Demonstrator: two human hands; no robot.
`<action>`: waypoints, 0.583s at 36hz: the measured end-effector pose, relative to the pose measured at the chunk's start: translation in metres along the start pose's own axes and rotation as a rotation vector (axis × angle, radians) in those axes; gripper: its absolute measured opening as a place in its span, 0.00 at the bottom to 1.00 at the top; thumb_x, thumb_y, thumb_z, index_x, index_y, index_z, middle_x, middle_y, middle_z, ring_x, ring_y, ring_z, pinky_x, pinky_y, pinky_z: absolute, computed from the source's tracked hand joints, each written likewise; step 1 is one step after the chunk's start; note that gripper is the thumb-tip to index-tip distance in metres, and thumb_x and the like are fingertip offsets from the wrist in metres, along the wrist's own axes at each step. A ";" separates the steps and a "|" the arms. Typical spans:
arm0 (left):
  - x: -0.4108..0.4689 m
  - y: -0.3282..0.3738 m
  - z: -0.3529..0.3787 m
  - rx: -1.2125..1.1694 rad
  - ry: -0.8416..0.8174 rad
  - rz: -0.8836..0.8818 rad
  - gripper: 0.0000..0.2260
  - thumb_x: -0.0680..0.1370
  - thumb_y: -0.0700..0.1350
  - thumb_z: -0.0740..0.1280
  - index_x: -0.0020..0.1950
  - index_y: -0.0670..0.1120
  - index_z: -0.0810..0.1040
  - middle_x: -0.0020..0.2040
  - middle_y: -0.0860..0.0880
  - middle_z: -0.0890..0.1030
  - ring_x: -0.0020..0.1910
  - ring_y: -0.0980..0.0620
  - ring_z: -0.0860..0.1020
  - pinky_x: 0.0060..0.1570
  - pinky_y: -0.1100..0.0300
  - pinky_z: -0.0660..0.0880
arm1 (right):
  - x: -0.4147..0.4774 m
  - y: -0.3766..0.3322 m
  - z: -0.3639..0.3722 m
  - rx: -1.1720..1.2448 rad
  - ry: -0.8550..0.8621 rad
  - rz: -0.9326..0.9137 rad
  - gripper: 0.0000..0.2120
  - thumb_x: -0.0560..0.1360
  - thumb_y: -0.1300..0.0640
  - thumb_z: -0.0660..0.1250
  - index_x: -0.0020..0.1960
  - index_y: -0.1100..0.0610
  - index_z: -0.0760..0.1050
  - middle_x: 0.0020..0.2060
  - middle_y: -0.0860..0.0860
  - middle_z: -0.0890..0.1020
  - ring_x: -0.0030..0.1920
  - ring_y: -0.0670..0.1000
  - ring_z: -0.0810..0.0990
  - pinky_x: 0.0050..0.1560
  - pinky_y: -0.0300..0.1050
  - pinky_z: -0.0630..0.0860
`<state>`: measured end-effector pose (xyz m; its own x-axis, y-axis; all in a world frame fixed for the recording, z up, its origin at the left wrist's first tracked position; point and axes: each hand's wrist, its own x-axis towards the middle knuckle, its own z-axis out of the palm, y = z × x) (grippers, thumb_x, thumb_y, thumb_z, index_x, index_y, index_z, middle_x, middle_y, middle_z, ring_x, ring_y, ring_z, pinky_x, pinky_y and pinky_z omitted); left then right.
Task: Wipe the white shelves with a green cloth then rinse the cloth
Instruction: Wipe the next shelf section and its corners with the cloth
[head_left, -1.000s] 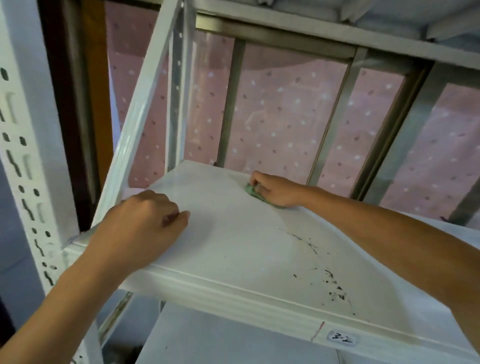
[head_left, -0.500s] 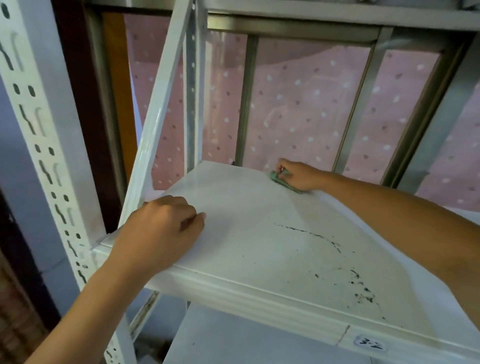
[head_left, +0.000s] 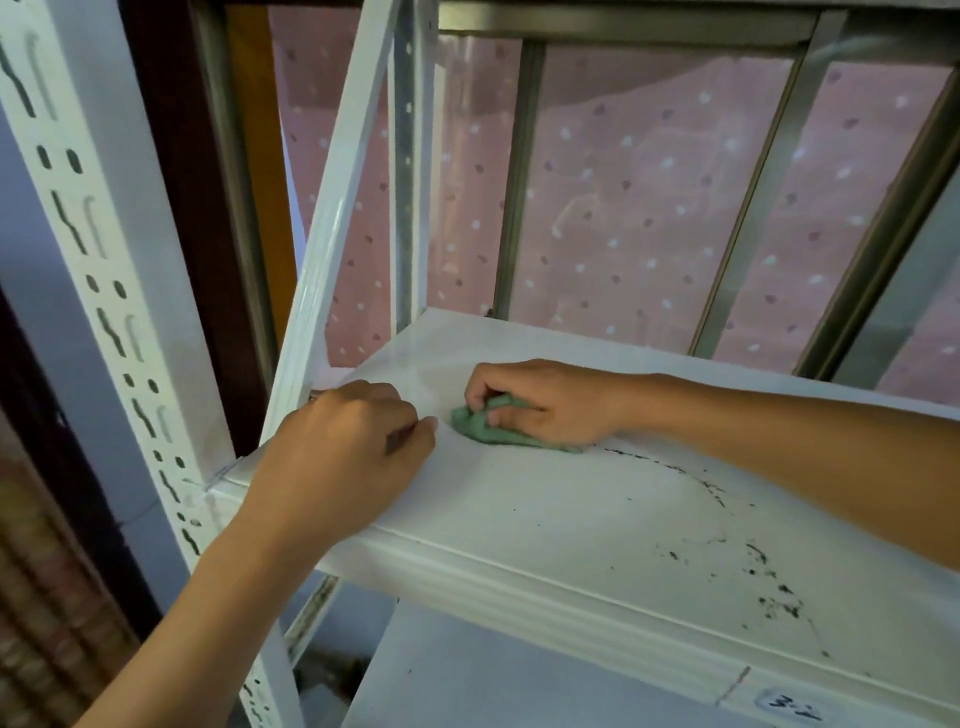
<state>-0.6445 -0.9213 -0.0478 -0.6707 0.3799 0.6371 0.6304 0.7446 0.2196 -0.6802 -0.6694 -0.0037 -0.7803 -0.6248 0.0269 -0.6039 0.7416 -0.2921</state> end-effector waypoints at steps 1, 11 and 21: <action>0.000 0.000 0.000 0.002 0.007 0.004 0.23 0.79 0.59 0.55 0.33 0.46 0.78 0.32 0.52 0.74 0.33 0.50 0.74 0.37 0.51 0.78 | 0.006 0.005 -0.003 -0.004 0.006 -0.002 0.03 0.83 0.54 0.61 0.57 0.49 0.70 0.51 0.38 0.77 0.51 0.38 0.75 0.52 0.34 0.71; -0.001 0.000 -0.001 -0.022 0.015 0.003 0.24 0.79 0.59 0.54 0.34 0.47 0.79 0.33 0.53 0.76 0.33 0.52 0.75 0.38 0.52 0.79 | 0.090 0.112 -0.043 -0.193 0.153 0.437 0.08 0.82 0.55 0.59 0.60 0.55 0.72 0.52 0.52 0.76 0.48 0.54 0.73 0.40 0.43 0.65; 0.001 -0.004 0.002 -0.009 0.054 0.036 0.22 0.80 0.56 0.58 0.32 0.45 0.76 0.31 0.51 0.74 0.32 0.50 0.73 0.34 0.50 0.77 | 0.145 0.060 -0.015 -0.137 0.063 0.217 0.02 0.83 0.52 0.56 0.54 0.48 0.67 0.53 0.56 0.79 0.48 0.57 0.77 0.46 0.50 0.74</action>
<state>-0.6482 -0.9229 -0.0492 -0.6255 0.3764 0.6834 0.6577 0.7257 0.2023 -0.8318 -0.7115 -0.0027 -0.9002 -0.4338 0.0388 -0.4339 0.8857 -0.1654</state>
